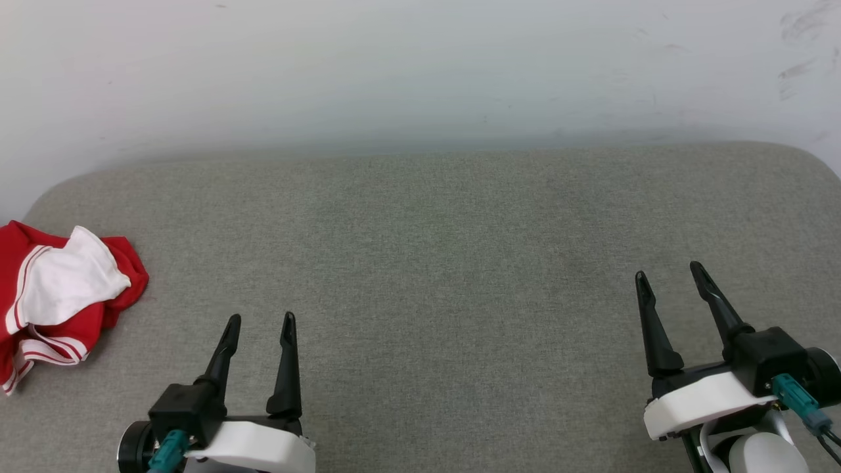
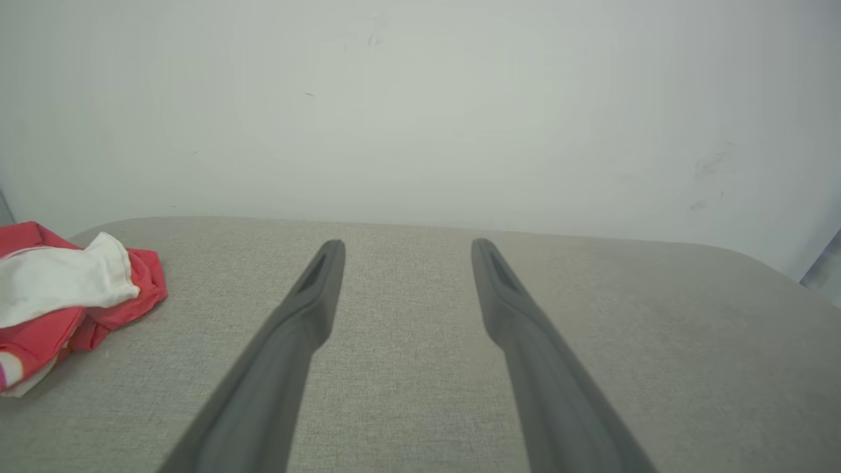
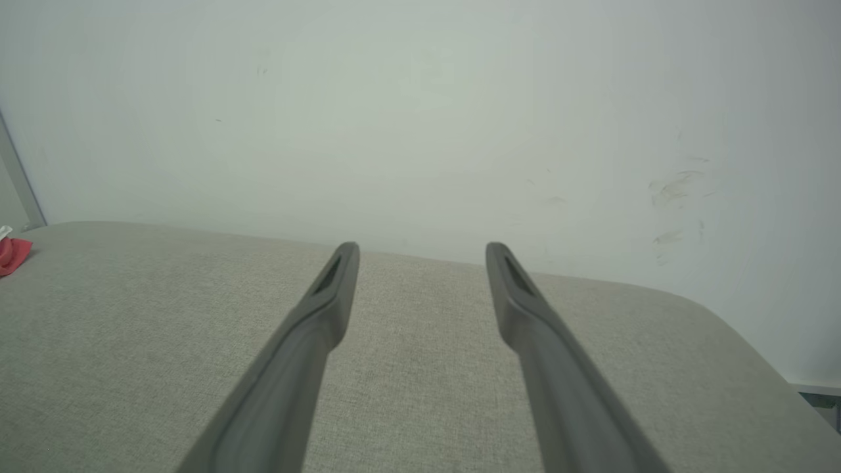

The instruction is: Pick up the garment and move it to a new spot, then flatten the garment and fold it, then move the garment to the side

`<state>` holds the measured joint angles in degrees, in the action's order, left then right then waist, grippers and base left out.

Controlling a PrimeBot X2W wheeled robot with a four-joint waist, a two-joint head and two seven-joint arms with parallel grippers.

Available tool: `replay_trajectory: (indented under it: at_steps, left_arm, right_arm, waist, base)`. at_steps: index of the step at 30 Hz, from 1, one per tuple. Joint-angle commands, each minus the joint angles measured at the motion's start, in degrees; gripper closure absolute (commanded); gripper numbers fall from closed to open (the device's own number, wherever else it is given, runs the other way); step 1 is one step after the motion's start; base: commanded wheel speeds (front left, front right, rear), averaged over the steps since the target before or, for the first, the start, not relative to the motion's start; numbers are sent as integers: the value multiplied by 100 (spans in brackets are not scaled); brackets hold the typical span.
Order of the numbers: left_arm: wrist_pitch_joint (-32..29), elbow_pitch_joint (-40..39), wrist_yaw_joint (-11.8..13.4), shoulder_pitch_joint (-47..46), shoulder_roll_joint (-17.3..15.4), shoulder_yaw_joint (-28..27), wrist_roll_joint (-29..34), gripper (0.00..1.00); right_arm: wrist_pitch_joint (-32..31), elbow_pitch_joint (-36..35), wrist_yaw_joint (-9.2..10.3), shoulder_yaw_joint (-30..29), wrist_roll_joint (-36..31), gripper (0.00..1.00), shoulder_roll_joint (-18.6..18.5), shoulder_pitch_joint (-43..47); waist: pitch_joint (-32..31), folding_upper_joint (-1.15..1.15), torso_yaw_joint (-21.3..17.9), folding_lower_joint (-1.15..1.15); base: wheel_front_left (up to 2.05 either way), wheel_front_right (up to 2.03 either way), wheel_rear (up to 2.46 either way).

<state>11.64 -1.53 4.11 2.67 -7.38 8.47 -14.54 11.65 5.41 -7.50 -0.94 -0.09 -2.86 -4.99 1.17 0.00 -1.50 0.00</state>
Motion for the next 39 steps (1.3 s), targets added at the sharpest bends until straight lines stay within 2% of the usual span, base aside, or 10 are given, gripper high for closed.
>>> replay_trajectory:
  at_steps: [1, 3, 6, 13, 18, 30, 39]
  left_arm:
    - [55, -95, 34, 26, 54, -56, 16, 0]
    - [81, -141, -29, 79, 161, -195, -142, 0]
    - [116, -116, -260, 142, 273, -415, -267, 0]
    - [195, 43, -722, 279, 429, -791, -322, 0]
    - [245, 255, -925, 310, 450, -775, -172, 0]
    - [372, 401, -940, 286, 450, -697, 300, 0]
    - [371, 452, -957, 240, 450, -742, 204, 0]
  right_arm:
    - [51, -62, 2, 12, -65, 0, -4, -109]
    - [75, -40, 2, -24, 25, 0, -4, -100]
    - [112, 53, 2, -58, 203, 0, -3, -77]
    - [194, 394, 2, -36, 1106, 0, -2, -56]
    - [245, 569, 2, 10, 1044, 0, -2, -95]
    - [367, 641, 3, 72, 515, 0, -1, -133]
    - [359, 611, 3, 125, 664, 0, -1, -84]
  waist:
    - [-1, 0, -3, 0]
    - [-3, 0, -7, 0]
    - [-11, 0, -8, 0]
    - [-16, 0, -7, 0]
    - [-13, 0, -9, 0]
    - [5, 0, -47, 0]
    - [-23, 0, 7, 0]
  base:
    - [0, 0, 0]
    - [0, 0, 0]
    - [0, 0, 0]
    - [0, 0, 0]
    - [0, 0, 0]
    - [0, 0, 0]
    - [0, 0, 0]
